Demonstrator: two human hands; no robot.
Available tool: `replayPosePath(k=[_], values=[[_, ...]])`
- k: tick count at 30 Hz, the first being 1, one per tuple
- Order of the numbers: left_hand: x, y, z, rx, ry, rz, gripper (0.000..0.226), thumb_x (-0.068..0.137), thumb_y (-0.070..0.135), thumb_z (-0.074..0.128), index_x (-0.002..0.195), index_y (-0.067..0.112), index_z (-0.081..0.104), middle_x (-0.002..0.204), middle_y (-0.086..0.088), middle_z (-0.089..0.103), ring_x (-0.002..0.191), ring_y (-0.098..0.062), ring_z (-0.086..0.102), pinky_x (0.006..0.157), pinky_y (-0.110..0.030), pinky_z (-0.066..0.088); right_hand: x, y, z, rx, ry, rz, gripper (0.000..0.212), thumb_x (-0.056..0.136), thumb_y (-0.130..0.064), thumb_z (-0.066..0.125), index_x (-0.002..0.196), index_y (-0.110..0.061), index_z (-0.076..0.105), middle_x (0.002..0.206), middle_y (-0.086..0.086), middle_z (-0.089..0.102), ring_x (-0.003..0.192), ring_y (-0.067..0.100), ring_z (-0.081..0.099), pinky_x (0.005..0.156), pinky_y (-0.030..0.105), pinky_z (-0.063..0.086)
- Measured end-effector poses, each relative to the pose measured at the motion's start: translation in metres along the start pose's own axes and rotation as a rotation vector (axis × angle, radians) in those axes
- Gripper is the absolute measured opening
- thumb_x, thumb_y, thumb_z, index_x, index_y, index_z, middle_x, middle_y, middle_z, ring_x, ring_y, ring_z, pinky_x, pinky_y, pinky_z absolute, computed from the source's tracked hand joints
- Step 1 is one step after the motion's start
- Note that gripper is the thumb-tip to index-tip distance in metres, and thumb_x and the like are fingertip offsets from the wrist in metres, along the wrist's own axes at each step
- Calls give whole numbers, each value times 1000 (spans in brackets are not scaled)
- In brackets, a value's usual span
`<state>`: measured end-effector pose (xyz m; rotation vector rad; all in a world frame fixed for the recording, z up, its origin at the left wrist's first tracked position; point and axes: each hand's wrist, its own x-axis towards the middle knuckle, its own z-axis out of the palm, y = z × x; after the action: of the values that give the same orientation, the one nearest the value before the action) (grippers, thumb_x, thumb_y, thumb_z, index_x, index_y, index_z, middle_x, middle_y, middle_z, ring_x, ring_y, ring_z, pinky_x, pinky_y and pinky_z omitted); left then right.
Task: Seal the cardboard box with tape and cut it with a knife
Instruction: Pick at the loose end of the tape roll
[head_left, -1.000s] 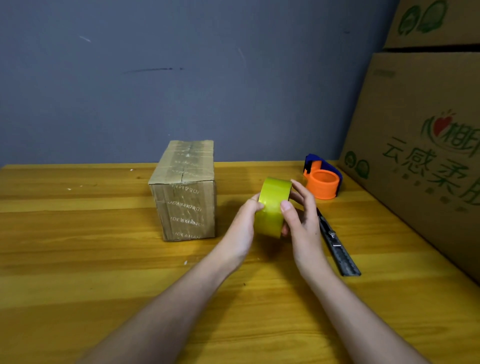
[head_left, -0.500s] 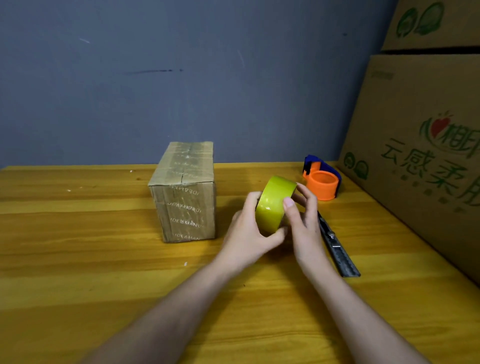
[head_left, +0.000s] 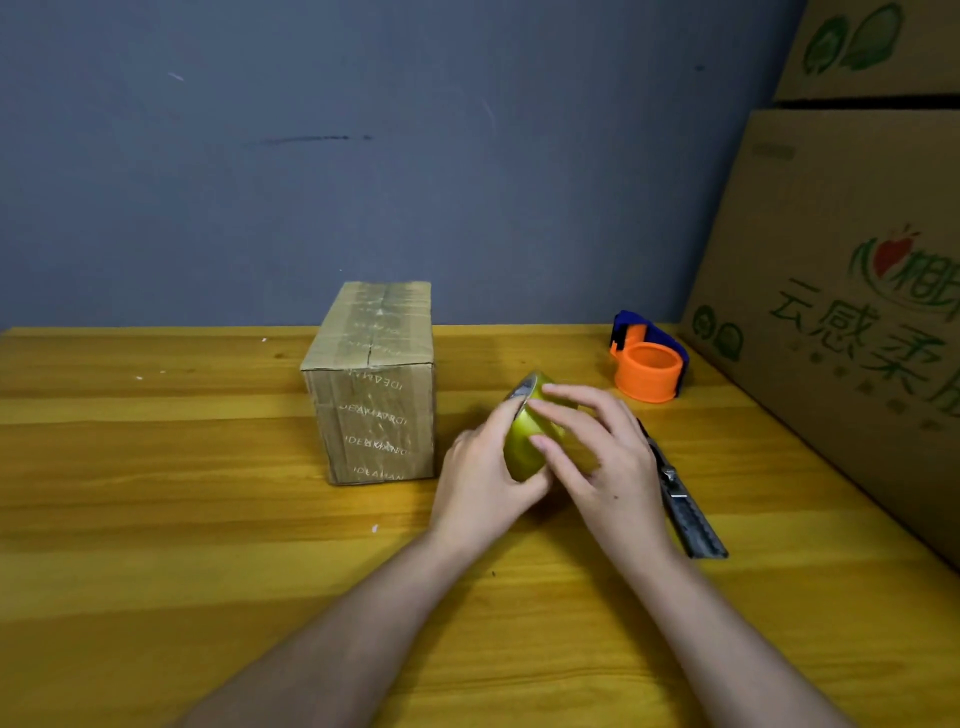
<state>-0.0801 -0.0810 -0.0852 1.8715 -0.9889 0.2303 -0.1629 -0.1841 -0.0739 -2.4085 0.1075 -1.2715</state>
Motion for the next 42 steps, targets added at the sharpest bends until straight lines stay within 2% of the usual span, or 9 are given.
replayPosePath(k=[4,8,15,19,24,29,34,39,42], values=[[-1,-1,1,41,-31,19,68,70,41,56,135,27,44,114,1,69,104,-25,64,88,-38,50,-2,-6,3,113,43,109,20,85,-29,63,101,-21,70,111,-10,60,108,11,54,88,34,49],[-1,-3,2,47,-15,19,66,72,36,62,135,27,45,115,1,69,105,-23,64,87,-37,51,-1,-5,7,188,54,155,14,83,-24,66,96,-18,71,109,-10,60,108,10,54,86,41,48],[-2,-4,2,13,-29,12,65,71,38,61,133,30,44,113,2,70,103,-22,65,86,-38,52,-3,-4,7,216,60,168,4,81,-20,69,85,-19,68,107,-11,59,107,12,54,89,37,46],[0,-4,3,86,-19,58,66,70,31,63,133,27,45,120,2,66,103,-25,62,90,-32,47,0,-2,4,229,96,163,24,78,-20,74,101,-19,67,106,-6,62,104,12,57,78,35,51],[1,-5,3,242,13,158,64,65,29,62,126,18,52,114,-2,70,102,-23,64,86,-30,44,2,1,-2,154,100,110,13,81,-23,71,92,-17,70,101,-6,63,99,10,59,70,29,48],[1,-7,4,353,57,193,64,57,32,63,119,18,54,98,-2,74,89,-20,68,80,-24,39,1,2,-3,114,116,104,13,85,-25,64,88,-15,70,99,-6,60,96,8,57,73,31,49],[2,-8,3,394,63,211,66,53,31,66,116,20,51,94,-1,75,84,-20,69,79,-25,34,2,2,-2,-46,60,74,17,90,-28,54,93,-14,62,102,-1,51,98,10,48,83,30,46],[1,-3,2,286,39,154,64,63,29,65,124,17,53,106,-4,72,97,-24,66,82,-29,45,3,3,1,-177,-38,-26,16,91,-29,48,95,-16,55,105,1,51,97,15,47,83,36,46],[-1,2,0,177,18,105,64,69,30,62,131,21,48,113,-2,69,100,-28,63,85,-32,46,2,0,1,-178,-5,-78,13,90,-29,51,96,-17,55,104,1,54,96,17,50,83,34,46]])
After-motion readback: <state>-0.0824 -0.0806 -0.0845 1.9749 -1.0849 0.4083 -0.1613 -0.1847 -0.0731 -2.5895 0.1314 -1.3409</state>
